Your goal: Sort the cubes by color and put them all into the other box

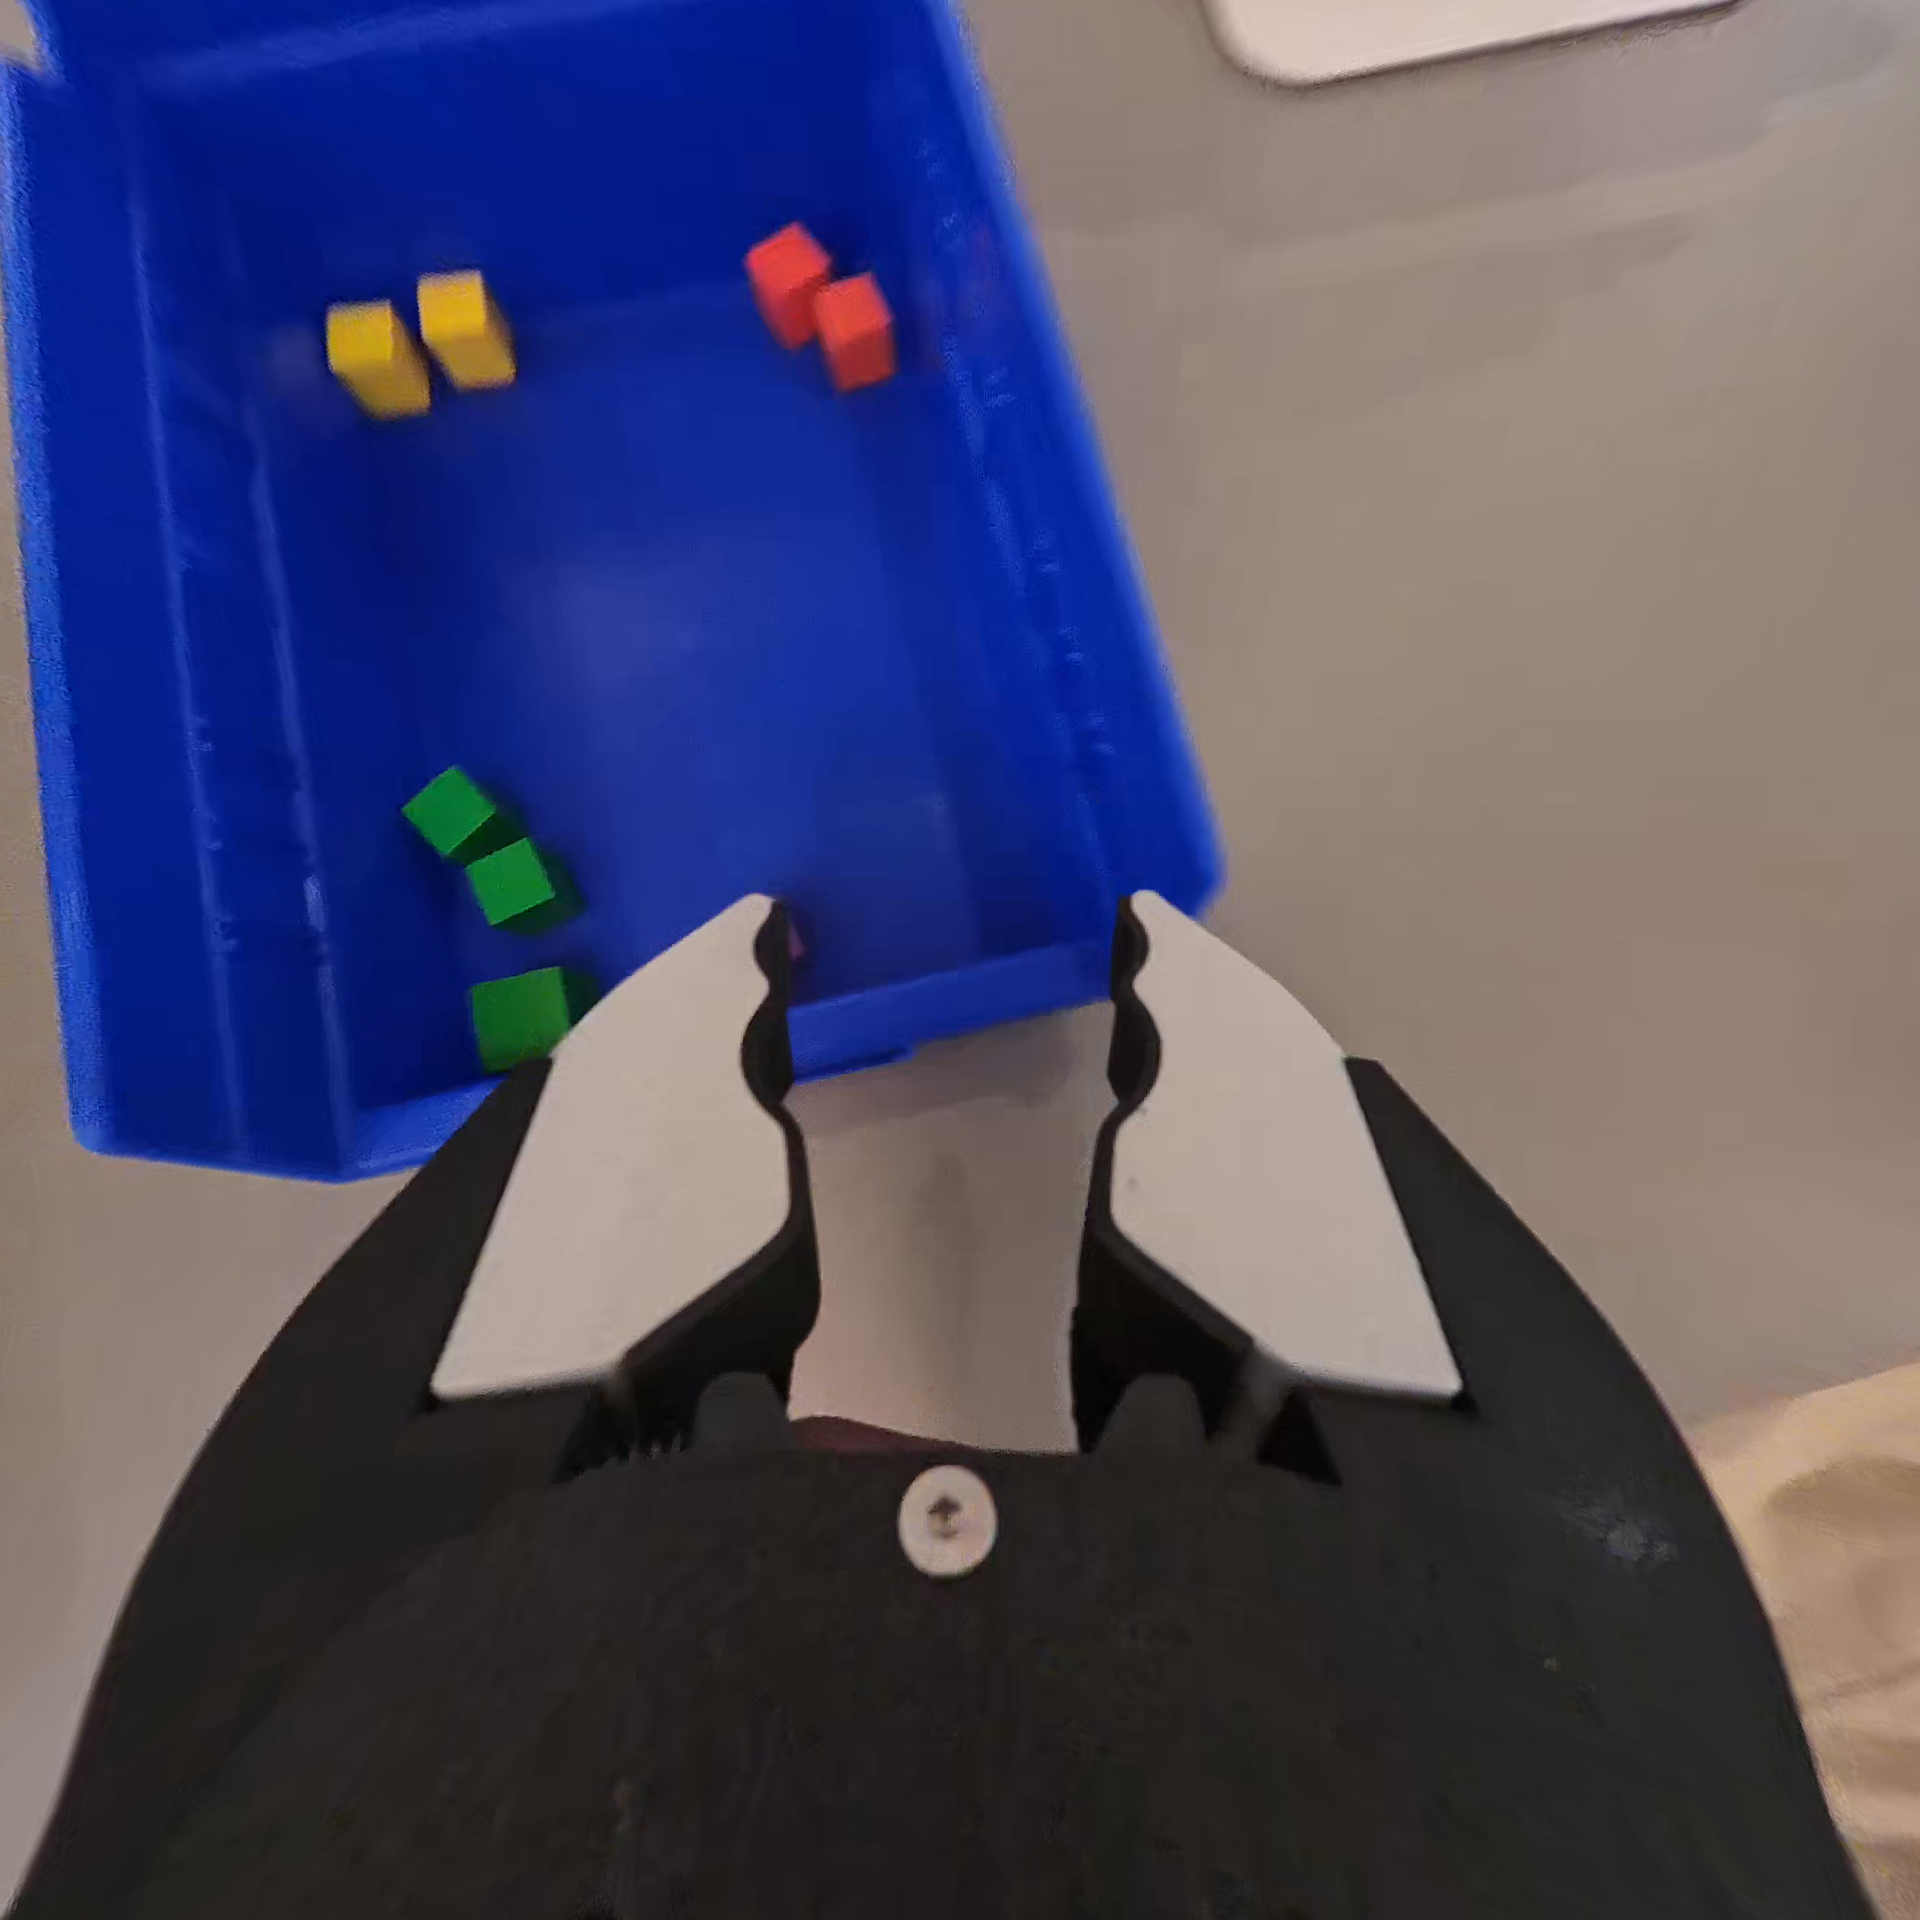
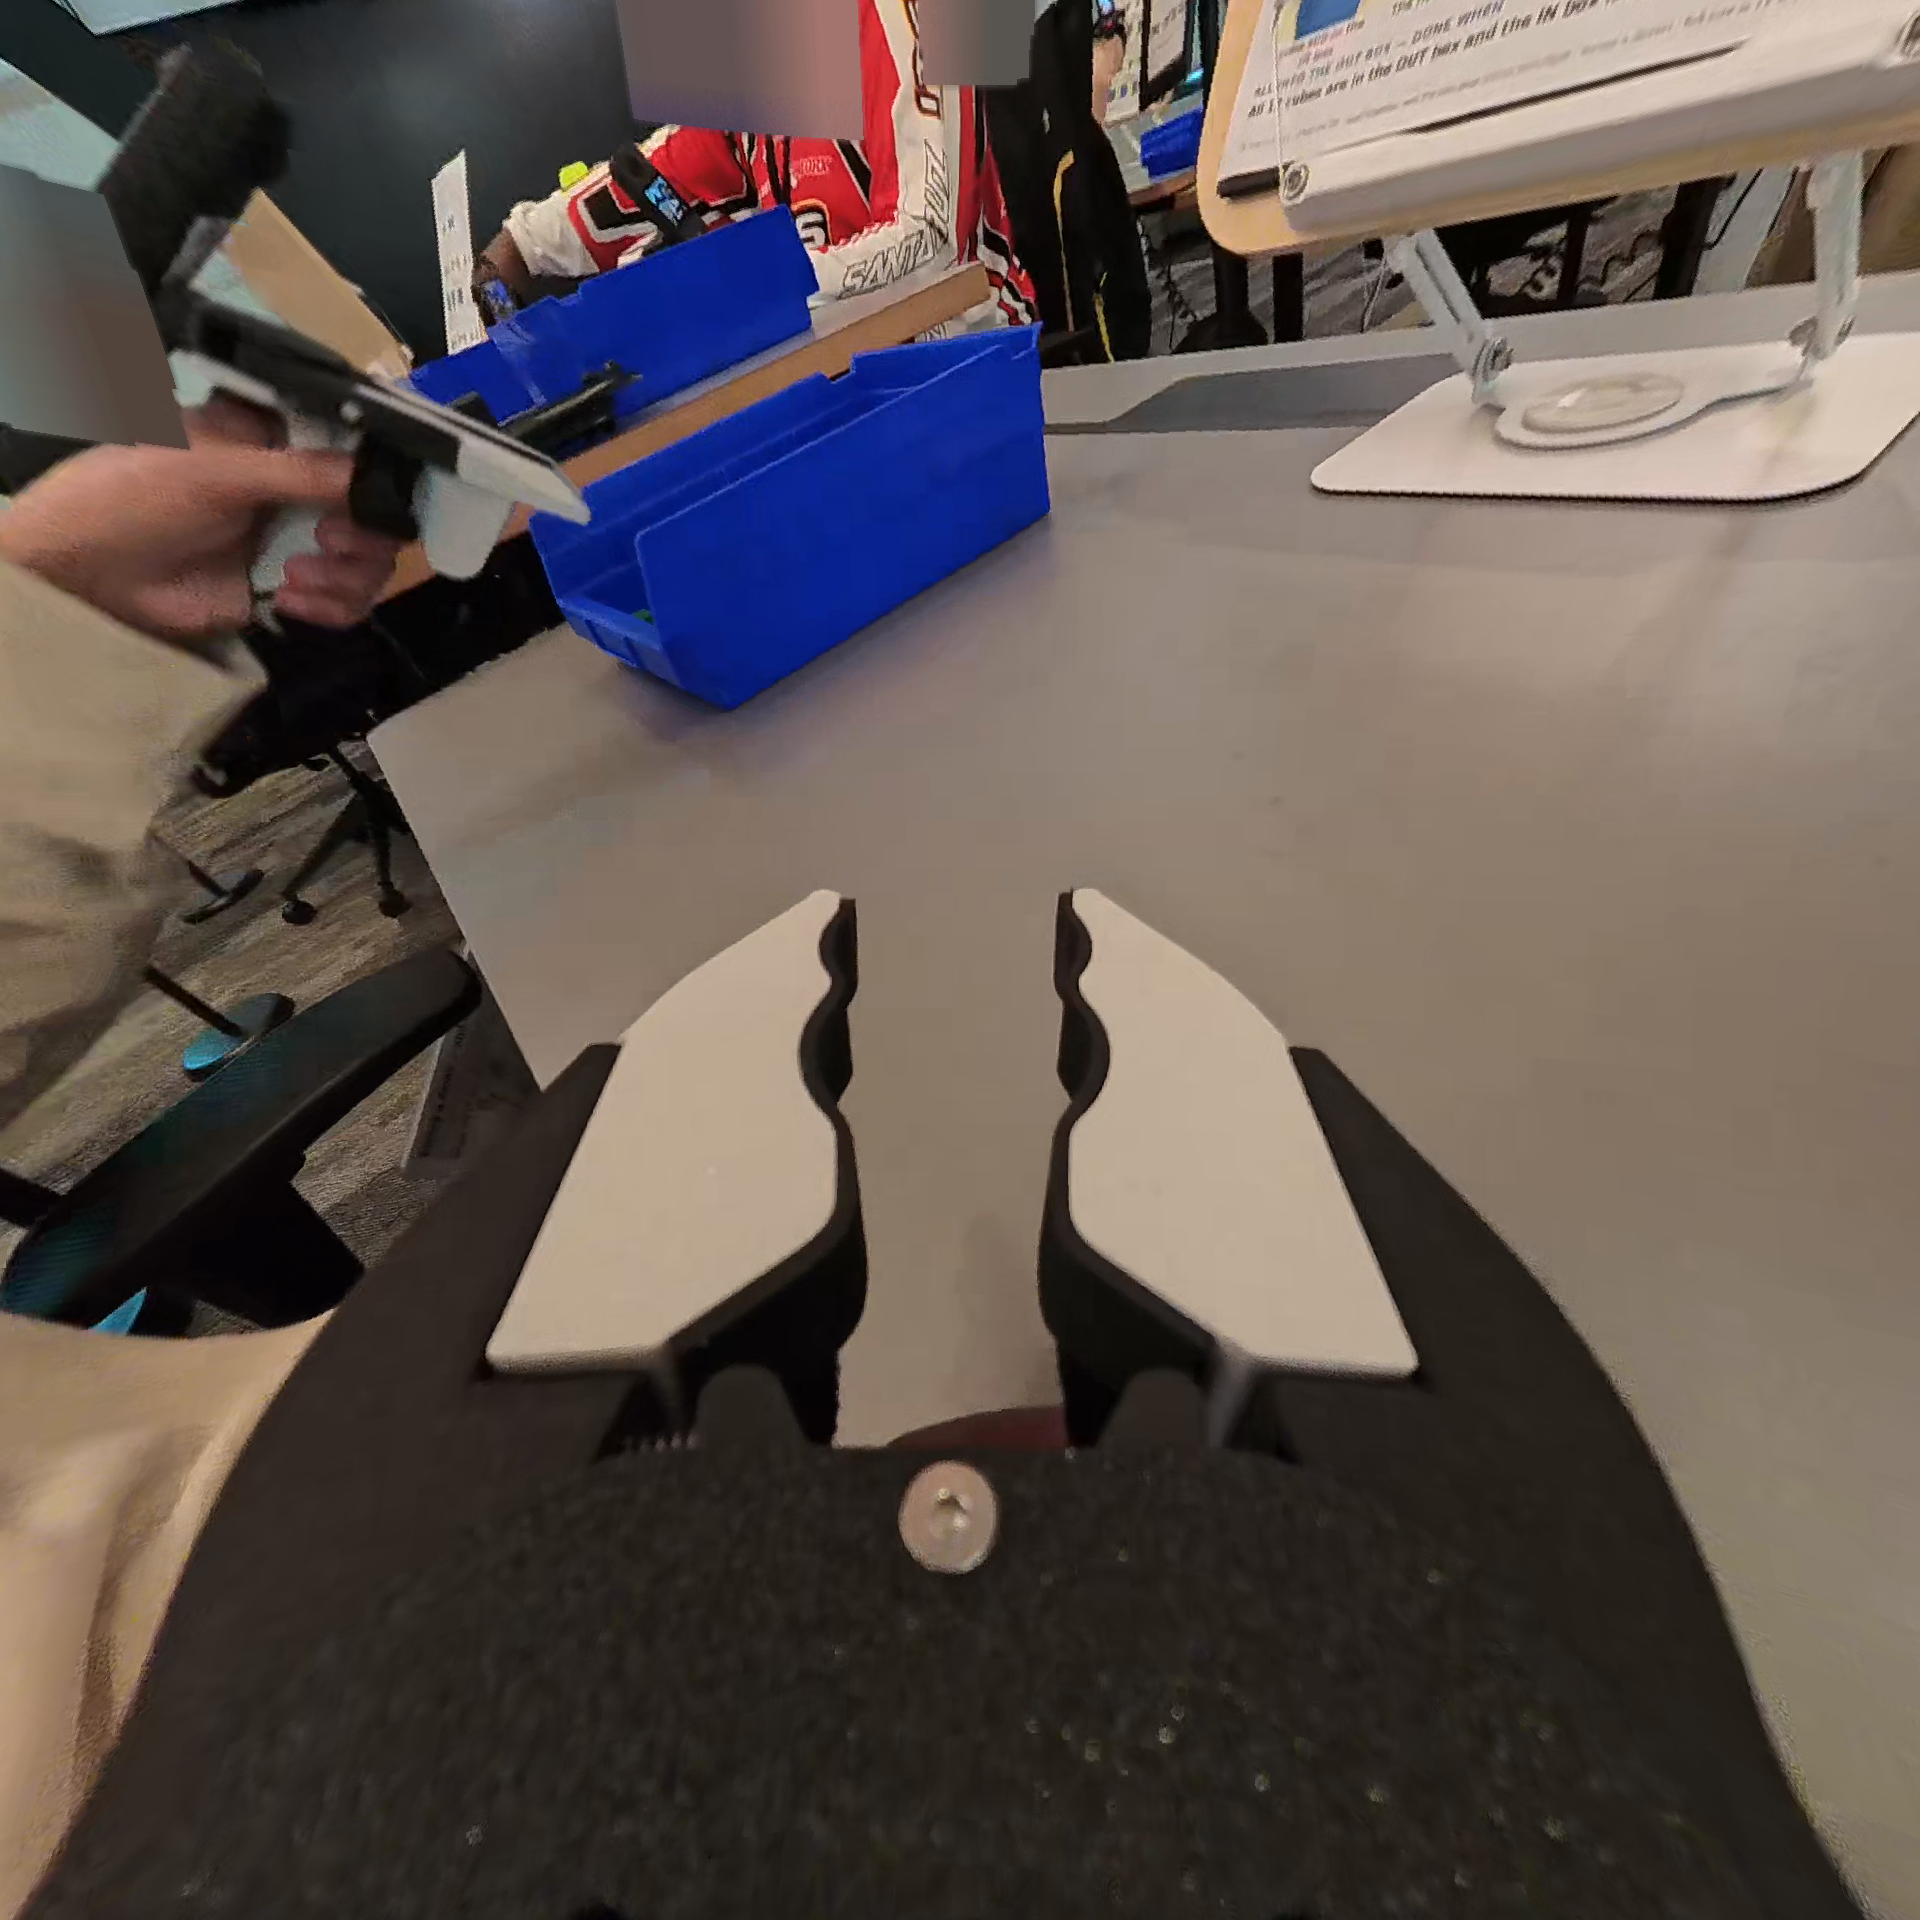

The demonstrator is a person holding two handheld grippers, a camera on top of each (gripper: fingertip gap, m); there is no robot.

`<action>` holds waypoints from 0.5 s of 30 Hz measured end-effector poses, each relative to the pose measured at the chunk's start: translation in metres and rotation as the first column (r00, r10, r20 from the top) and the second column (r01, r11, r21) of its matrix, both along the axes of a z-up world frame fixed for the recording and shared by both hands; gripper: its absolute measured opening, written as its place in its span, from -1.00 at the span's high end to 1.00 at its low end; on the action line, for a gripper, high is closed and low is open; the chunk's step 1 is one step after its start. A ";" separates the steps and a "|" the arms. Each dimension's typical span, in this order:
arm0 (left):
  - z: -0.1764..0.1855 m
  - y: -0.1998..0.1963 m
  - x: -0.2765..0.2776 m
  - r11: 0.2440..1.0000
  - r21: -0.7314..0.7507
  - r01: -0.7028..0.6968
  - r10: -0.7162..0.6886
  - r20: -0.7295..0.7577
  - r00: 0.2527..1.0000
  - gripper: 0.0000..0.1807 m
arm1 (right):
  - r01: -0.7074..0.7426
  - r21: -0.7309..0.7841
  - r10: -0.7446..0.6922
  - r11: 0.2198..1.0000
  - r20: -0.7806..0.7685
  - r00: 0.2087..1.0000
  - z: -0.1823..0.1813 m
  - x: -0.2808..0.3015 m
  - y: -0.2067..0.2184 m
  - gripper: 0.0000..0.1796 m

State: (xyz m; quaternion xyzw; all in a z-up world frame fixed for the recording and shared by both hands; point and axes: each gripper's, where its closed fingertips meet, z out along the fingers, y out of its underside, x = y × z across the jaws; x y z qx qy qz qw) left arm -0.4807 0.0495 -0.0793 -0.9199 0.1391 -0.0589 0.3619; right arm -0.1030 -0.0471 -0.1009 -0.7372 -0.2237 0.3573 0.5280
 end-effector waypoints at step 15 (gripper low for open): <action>-0.097 0.036 -0.059 0.731 -0.653 -0.201 0.133 -0.153 0.979 0.47 | -0.094 -0.027 0.095 0.995 0.018 0.995 -0.005 -0.008 -0.010 0.60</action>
